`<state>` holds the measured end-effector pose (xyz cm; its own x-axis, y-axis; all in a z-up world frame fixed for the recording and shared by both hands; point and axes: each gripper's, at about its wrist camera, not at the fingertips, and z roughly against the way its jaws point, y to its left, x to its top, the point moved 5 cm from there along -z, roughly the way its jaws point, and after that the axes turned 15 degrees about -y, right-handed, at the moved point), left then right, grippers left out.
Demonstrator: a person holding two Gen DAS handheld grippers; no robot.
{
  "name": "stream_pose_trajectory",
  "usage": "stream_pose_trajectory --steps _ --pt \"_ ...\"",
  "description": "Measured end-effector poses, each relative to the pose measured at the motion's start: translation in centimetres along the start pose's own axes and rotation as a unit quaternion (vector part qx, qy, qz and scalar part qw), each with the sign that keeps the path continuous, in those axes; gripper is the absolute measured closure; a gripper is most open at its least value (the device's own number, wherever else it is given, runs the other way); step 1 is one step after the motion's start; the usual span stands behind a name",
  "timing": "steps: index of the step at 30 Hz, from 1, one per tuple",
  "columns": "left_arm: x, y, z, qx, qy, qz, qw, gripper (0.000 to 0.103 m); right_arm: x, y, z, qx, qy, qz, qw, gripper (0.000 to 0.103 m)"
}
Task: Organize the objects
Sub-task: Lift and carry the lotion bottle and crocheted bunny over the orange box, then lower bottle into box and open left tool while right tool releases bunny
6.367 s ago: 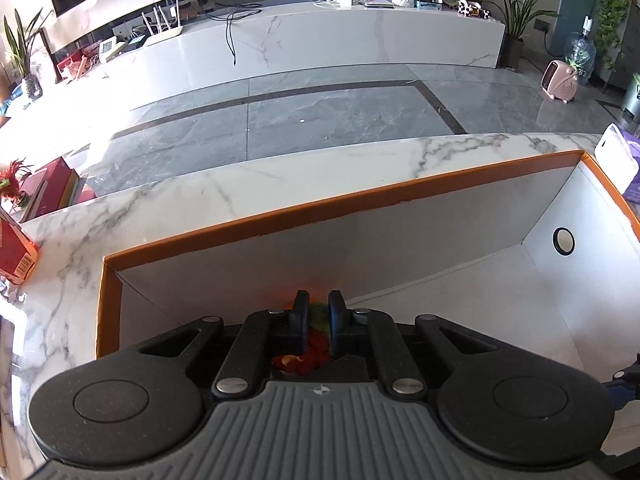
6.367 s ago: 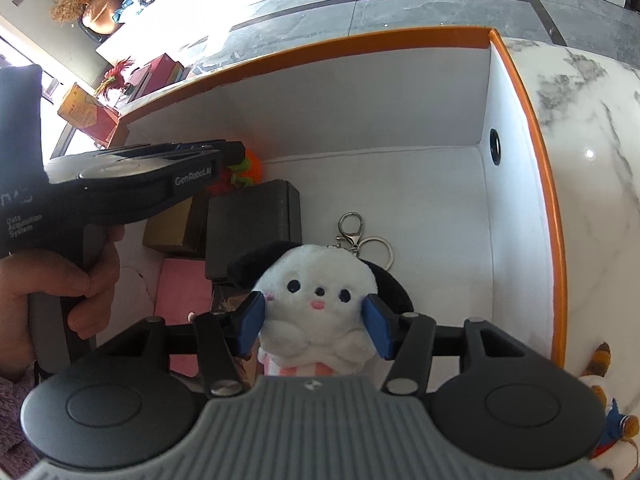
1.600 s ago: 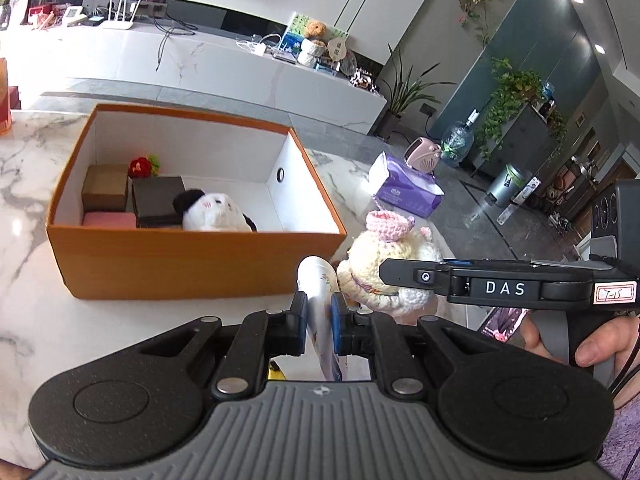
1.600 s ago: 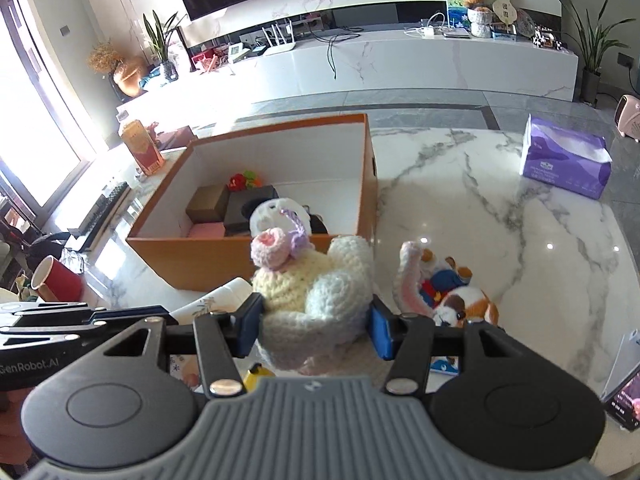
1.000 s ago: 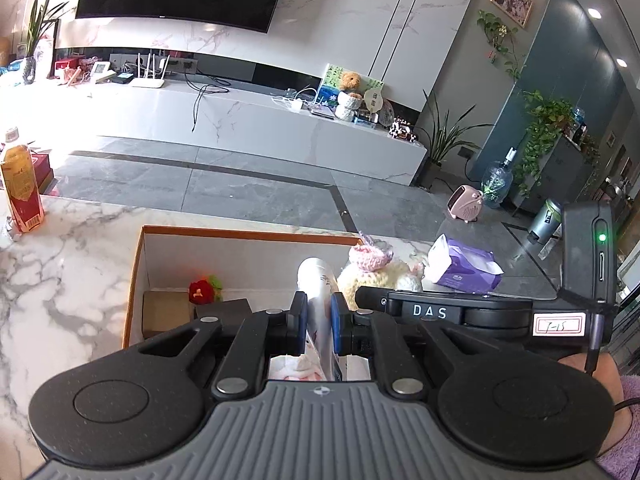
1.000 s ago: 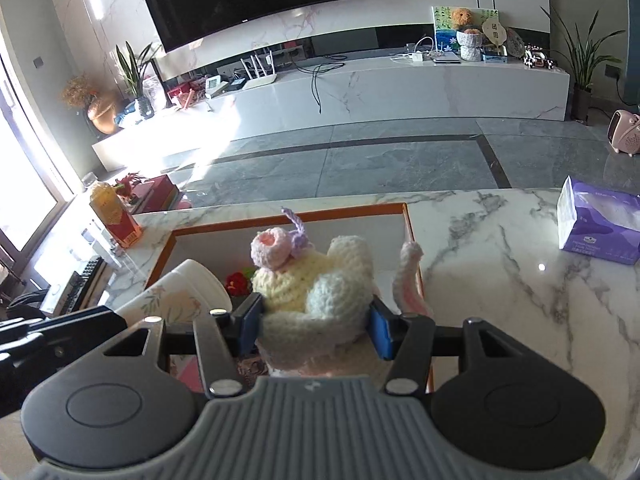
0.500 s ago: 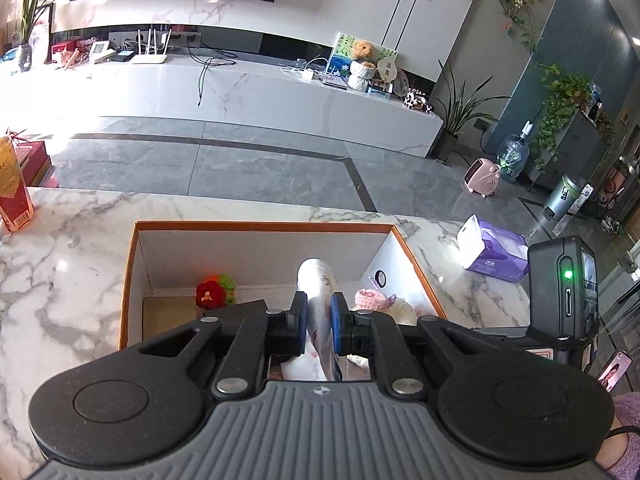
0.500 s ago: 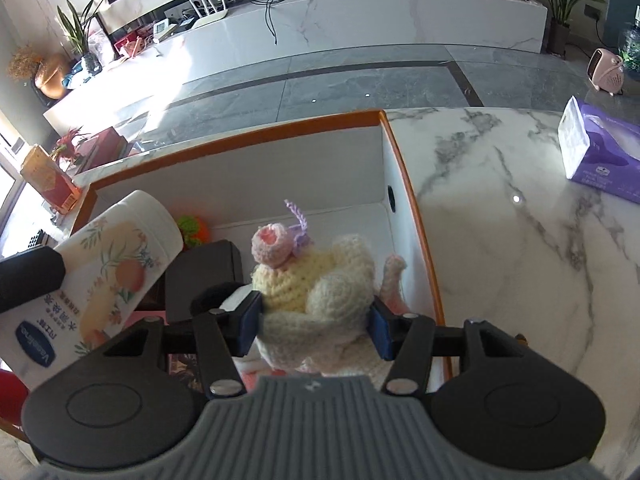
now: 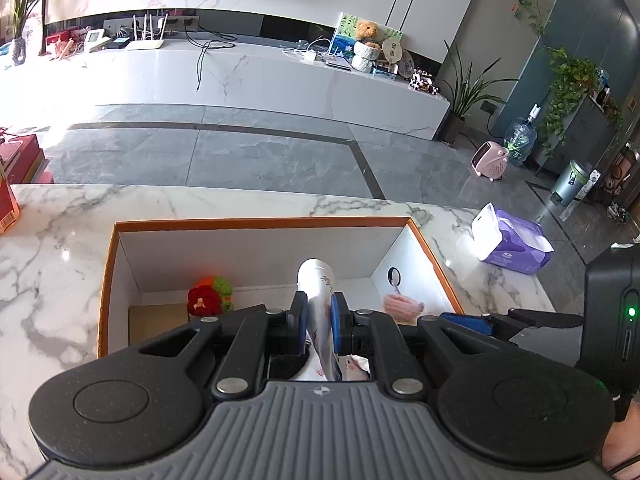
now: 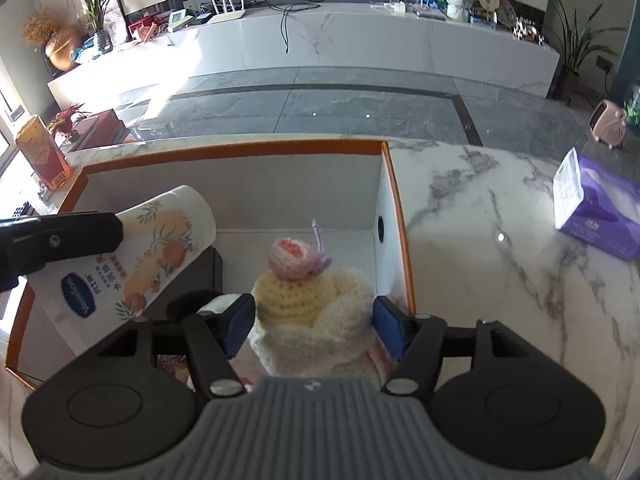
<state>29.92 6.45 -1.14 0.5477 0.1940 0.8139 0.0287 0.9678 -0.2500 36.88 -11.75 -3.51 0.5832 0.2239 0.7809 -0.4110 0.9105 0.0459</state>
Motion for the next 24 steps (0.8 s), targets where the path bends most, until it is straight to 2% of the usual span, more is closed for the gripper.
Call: stream_pose_trajectory --steps 2,3,4,7,10,14,16,21,24 --pt "0.0 0.1 -0.4 0.003 0.004 -0.002 1.0 0.089 0.3 0.2 -0.2 0.006 -0.013 0.024 1.0 0.046" --pt "0.0 0.2 -0.7 0.004 0.006 -0.003 1.0 0.089 0.4 0.3 -0.4 0.013 -0.01 0.029 0.999 0.057" --pt "0.0 0.3 -0.9 0.005 0.008 -0.004 0.9999 0.089 0.4 0.3 -0.7 0.019 -0.004 0.034 0.999 0.064" --pt "0.0 0.6 -1.6 0.005 0.015 -0.004 0.9999 0.089 0.3 0.2 -1.4 0.016 -0.002 0.055 0.998 0.076" --pt "0.0 0.8 -2.3 0.006 0.022 -0.004 0.9997 0.089 0.1 -0.1 -1.9 0.019 0.007 0.07 0.997 0.082" --pt "0.0 1.1 -3.5 0.012 0.033 -0.005 0.9994 0.089 -0.8 -0.1 -2.8 0.023 0.028 0.085 0.996 0.084" --pt "0.0 1.1 -4.3 0.014 0.043 -0.009 0.9989 0.089 -0.8 0.0 -2.8 0.024 0.025 0.092 0.995 0.084" --pt "-0.5 1.2 -6.4 0.027 0.079 -0.025 0.9962 0.088 0.4 -1.1 -2.5 0.039 0.006 0.034 0.999 0.083" --pt "-1.0 1.3 -7.2 0.028 0.096 -0.03 0.9945 0.087 0.8 -1.0 -2.5 0.041 -0.006 0.03 0.999 0.082"
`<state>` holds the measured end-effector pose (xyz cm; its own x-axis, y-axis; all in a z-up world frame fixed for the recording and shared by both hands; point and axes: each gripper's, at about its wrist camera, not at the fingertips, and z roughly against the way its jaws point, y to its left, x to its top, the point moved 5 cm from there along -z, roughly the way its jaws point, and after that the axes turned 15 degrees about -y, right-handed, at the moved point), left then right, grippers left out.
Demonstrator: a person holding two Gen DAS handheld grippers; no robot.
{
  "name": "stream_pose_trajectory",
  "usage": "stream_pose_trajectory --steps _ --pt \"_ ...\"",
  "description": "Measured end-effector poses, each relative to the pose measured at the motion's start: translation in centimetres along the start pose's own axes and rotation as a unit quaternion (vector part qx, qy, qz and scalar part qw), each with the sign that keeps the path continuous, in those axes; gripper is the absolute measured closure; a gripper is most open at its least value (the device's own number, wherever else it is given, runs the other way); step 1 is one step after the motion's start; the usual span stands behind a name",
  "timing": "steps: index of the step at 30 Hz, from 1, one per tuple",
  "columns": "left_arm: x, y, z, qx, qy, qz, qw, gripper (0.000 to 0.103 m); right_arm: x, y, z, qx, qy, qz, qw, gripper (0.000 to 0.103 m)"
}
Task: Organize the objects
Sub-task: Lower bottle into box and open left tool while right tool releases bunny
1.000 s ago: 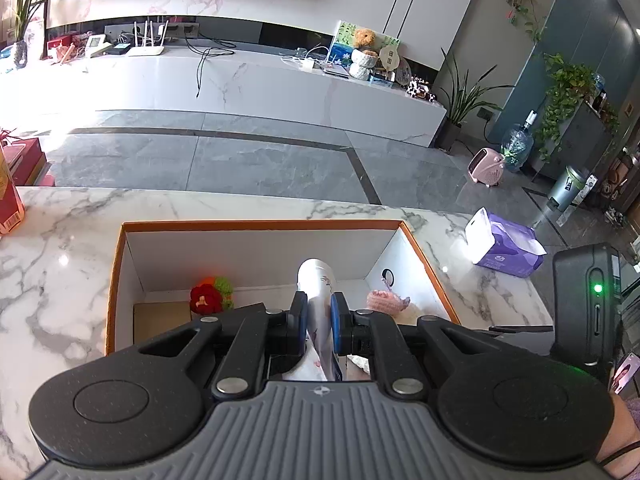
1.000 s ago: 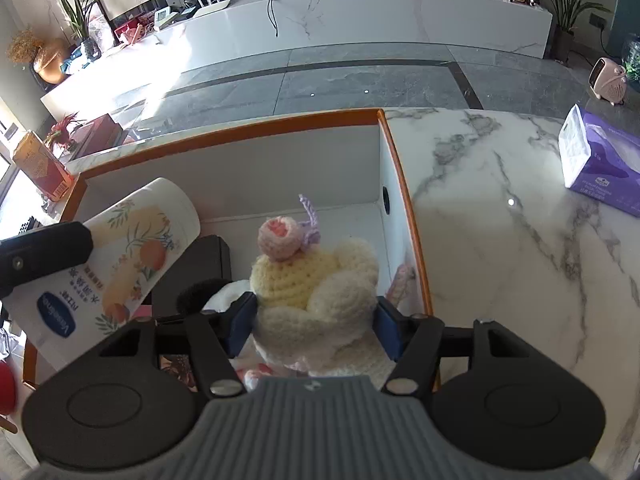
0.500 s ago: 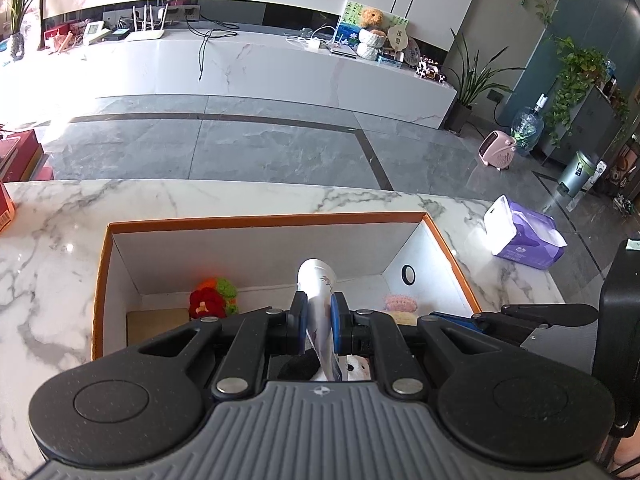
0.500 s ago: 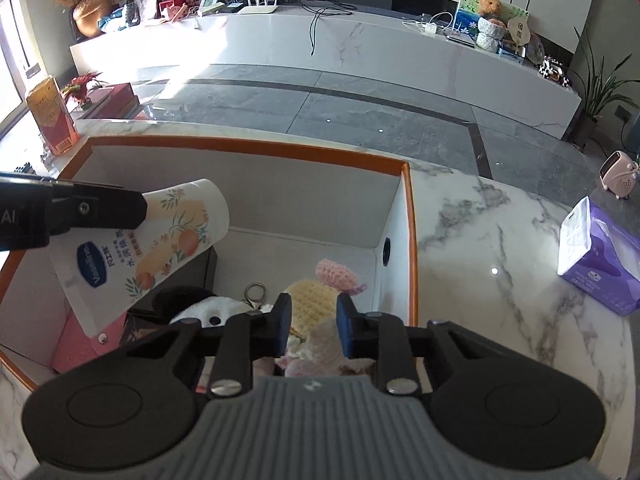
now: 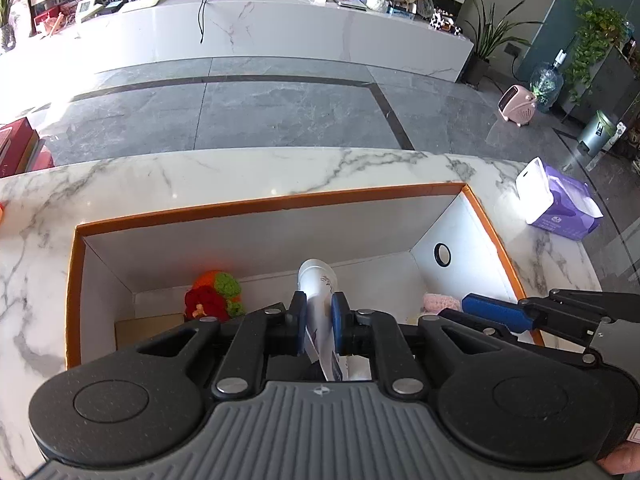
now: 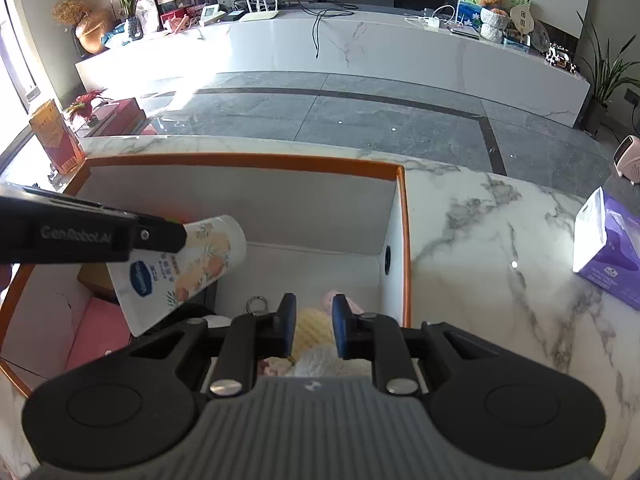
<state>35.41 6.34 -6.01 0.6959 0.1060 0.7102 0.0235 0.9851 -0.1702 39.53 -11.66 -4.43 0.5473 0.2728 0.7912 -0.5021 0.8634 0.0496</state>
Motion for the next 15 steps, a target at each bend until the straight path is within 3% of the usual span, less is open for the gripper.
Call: stream_pose_trajectory --steps 4,12,15 --pt "-0.2 0.3 -0.8 0.009 0.008 -0.001 0.9999 0.087 0.5 0.8 -0.2 0.014 -0.016 0.005 1.0 0.082" --pt "0.3 1.1 -1.5 -0.01 0.01 0.04 0.9991 0.084 0.9 2.4 -1.7 0.051 -0.015 0.014 0.998 0.083" --pt "0.9 1.3 -1.3 -0.02 -0.001 0.06 0.998 0.072 0.9 2.8 -2.7 0.055 -0.005 0.011 0.998 0.083"
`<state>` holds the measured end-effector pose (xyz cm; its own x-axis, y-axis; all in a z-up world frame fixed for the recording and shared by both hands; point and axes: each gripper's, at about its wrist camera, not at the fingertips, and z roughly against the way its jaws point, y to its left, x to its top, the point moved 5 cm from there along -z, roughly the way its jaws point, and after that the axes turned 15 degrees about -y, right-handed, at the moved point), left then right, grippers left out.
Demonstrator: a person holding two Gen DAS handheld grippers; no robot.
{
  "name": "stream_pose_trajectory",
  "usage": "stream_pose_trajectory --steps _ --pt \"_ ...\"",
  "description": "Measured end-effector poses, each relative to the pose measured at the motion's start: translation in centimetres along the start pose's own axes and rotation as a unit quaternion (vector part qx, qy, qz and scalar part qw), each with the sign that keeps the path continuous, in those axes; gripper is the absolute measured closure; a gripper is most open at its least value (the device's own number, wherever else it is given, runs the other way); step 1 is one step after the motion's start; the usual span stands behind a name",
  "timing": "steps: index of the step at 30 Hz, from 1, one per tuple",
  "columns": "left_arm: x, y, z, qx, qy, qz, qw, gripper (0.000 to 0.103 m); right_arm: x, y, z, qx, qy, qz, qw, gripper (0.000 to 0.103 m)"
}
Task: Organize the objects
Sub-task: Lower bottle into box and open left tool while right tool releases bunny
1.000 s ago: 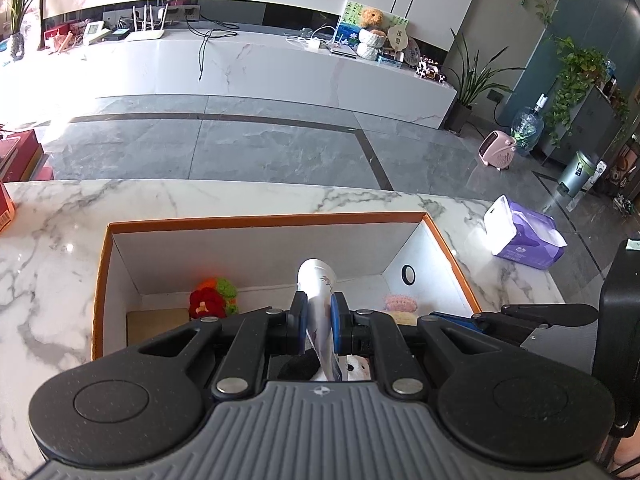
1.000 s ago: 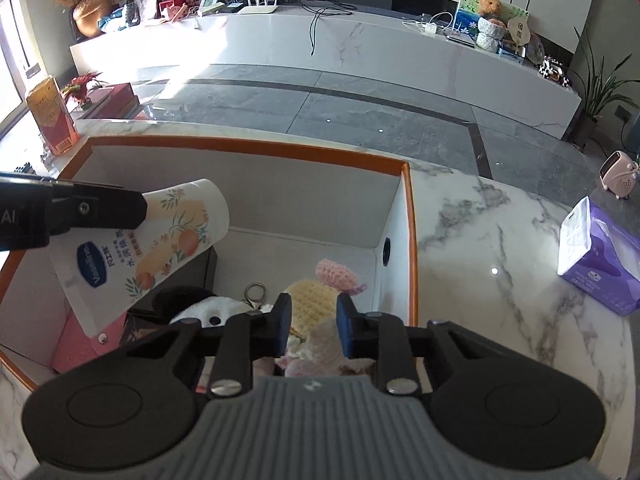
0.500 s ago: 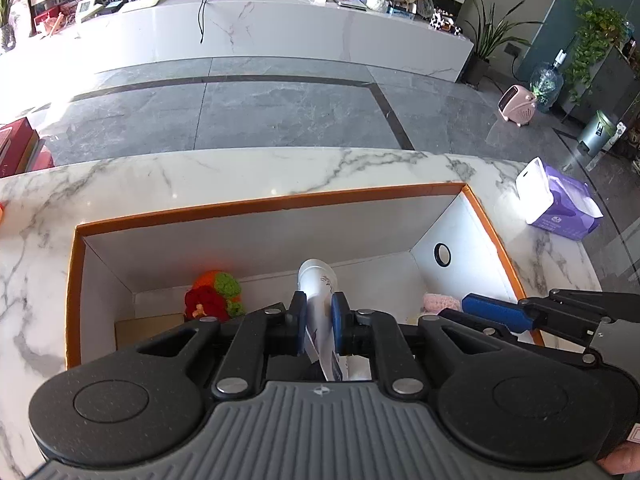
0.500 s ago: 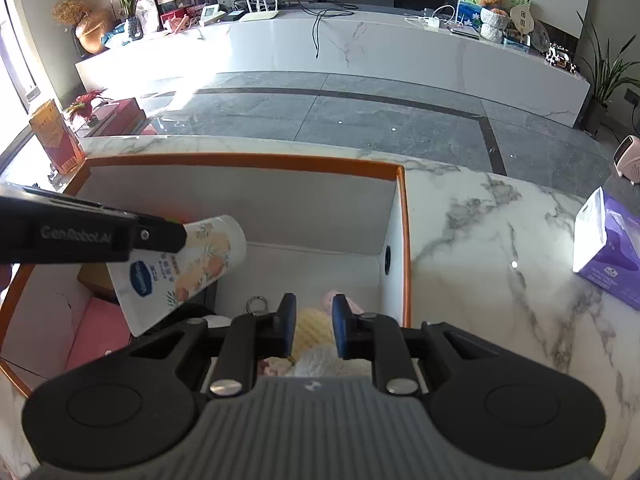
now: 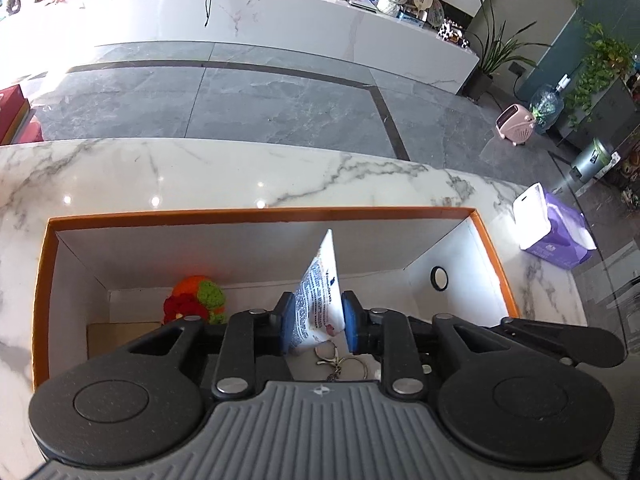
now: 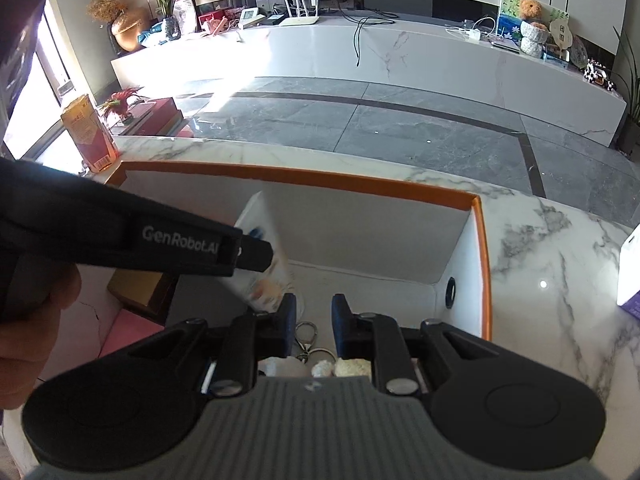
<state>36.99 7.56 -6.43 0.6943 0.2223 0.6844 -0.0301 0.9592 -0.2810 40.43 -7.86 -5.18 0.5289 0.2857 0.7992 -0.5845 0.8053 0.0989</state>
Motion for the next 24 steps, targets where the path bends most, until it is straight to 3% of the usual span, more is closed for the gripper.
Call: stream_pose_trajectory --steps 11,24 --pt "0.3 -0.3 2.1 -0.013 -0.034 -0.005 0.9993 0.072 0.2 0.1 -0.8 0.0 0.004 -0.004 1.0 0.083" --pt "-2.2 -3.1 9.7 -0.032 -0.074 -0.033 0.9962 0.072 -0.9 0.8 5.9 0.004 -0.019 -0.006 1.0 0.082"
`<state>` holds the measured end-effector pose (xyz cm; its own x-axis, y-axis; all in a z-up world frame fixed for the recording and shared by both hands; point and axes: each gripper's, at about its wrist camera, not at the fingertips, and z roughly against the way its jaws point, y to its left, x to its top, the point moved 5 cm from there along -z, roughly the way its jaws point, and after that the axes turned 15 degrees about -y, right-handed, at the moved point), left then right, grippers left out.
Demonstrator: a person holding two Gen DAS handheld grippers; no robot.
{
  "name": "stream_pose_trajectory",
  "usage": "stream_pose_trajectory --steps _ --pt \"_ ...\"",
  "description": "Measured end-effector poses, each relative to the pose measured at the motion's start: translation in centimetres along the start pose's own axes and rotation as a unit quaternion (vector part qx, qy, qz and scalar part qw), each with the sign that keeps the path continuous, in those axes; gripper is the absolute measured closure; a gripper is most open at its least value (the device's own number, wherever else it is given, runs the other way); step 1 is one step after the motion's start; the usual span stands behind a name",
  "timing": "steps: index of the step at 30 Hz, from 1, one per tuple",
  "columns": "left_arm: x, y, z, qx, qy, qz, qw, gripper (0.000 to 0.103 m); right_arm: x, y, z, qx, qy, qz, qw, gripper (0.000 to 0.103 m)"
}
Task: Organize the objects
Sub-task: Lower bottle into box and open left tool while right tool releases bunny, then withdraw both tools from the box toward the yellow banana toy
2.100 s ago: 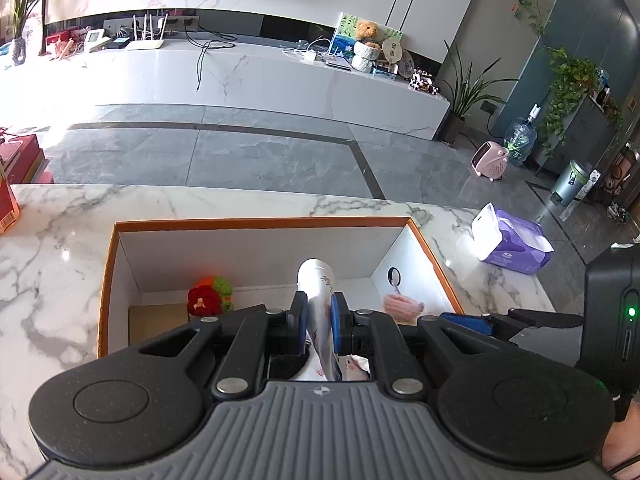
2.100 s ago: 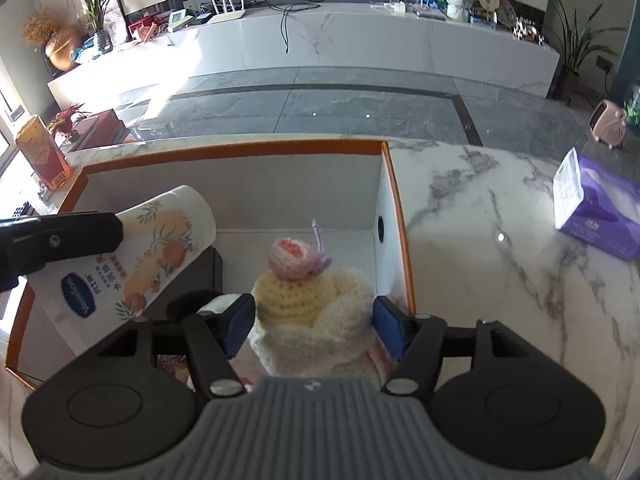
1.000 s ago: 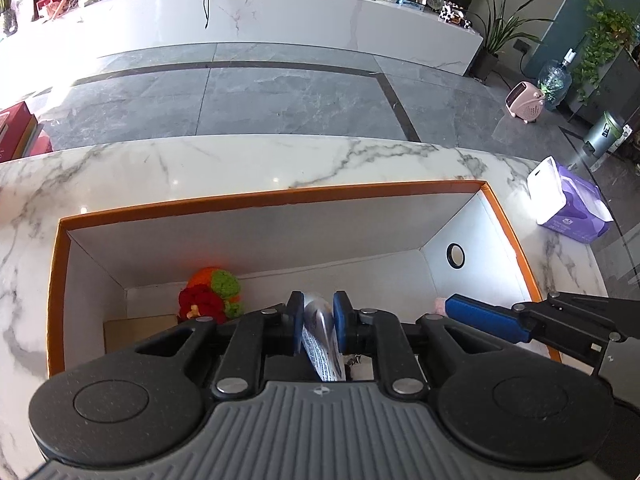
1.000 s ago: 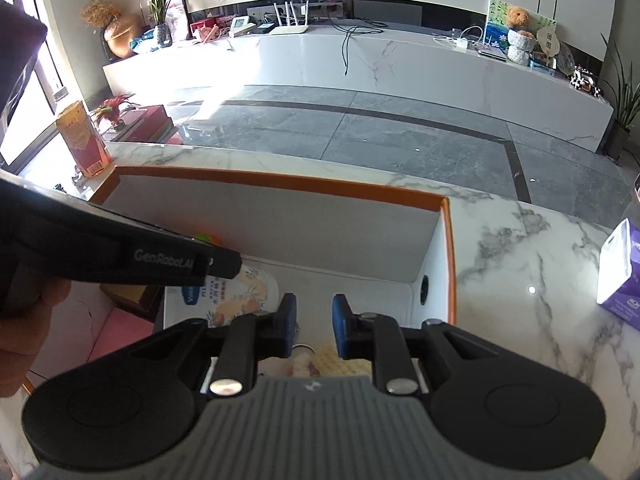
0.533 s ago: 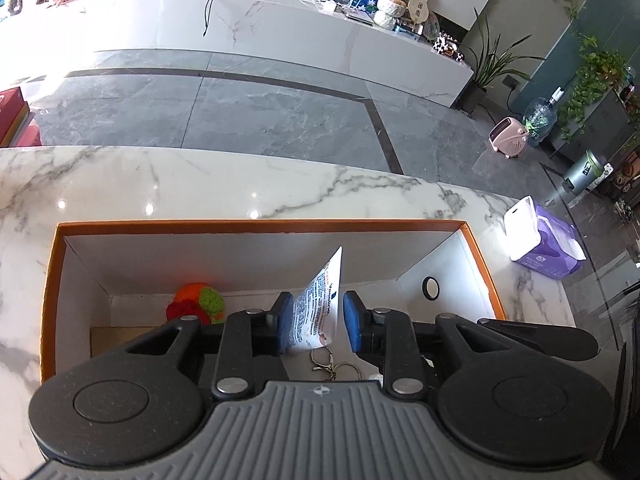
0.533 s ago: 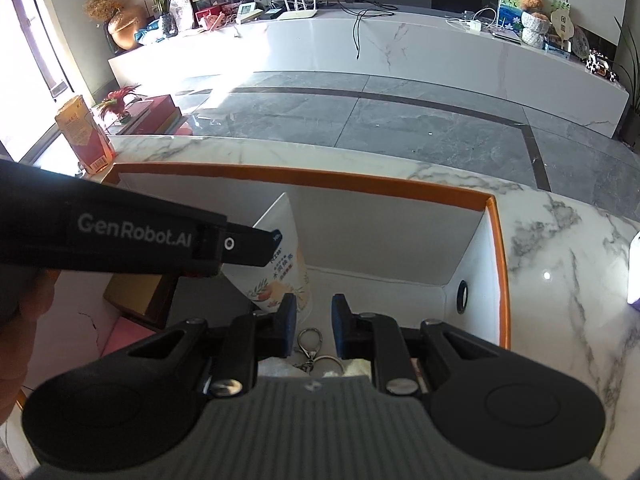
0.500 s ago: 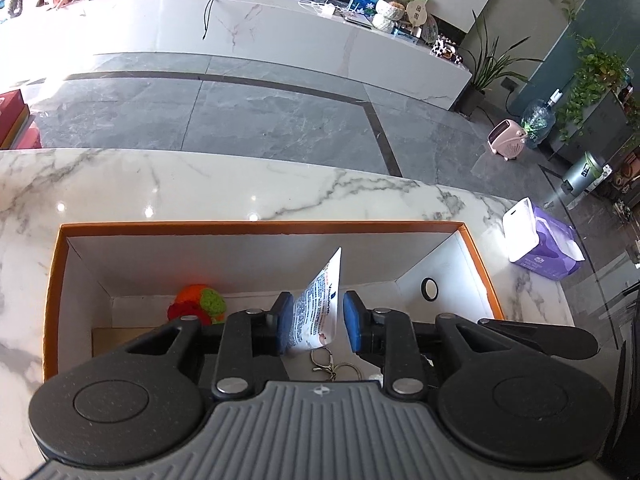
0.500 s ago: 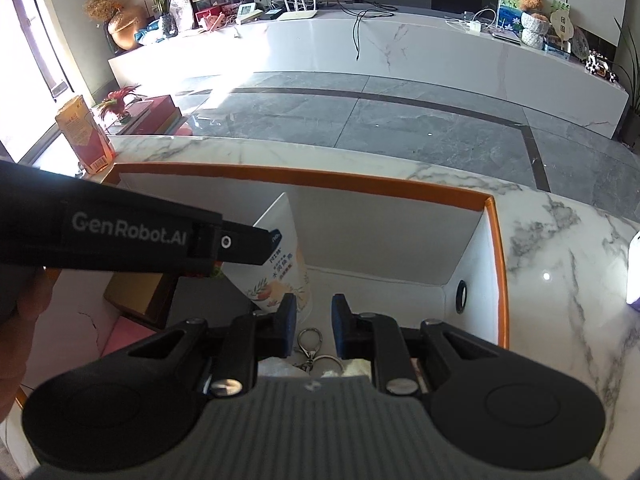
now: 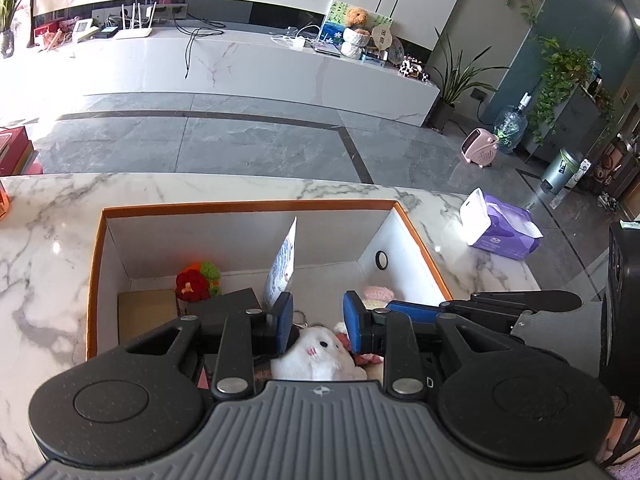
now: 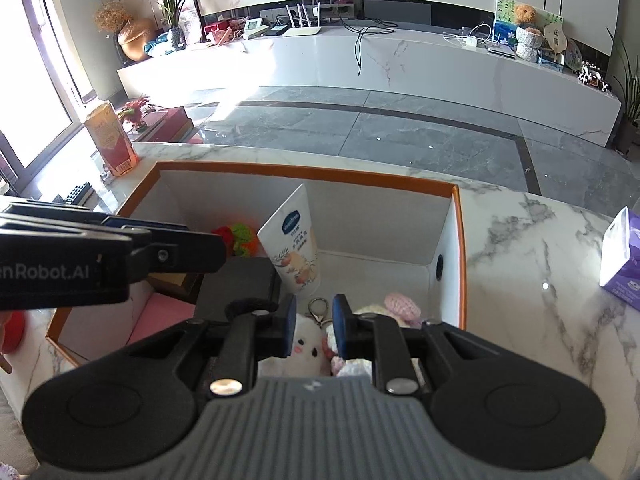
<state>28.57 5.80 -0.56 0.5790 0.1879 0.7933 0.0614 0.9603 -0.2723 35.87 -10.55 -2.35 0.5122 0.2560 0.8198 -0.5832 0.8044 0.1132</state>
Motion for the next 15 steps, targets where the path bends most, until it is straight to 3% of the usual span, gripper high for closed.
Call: stream_pose_trajectory --steps 9,15 --pt "-2.8 -2.7 5.7 -0.025 -0.028 -0.02 0.9991 0.072 -1.8 1.1 7.8 0.0 -0.064 -0.003 0.998 0.077" --pt "-6.4 -3.6 7.4 -0.034 -0.013 -0.005 0.9993 0.071 -5.2 0.8 12.0 -0.011 -0.064 -0.011 0.998 0.075"
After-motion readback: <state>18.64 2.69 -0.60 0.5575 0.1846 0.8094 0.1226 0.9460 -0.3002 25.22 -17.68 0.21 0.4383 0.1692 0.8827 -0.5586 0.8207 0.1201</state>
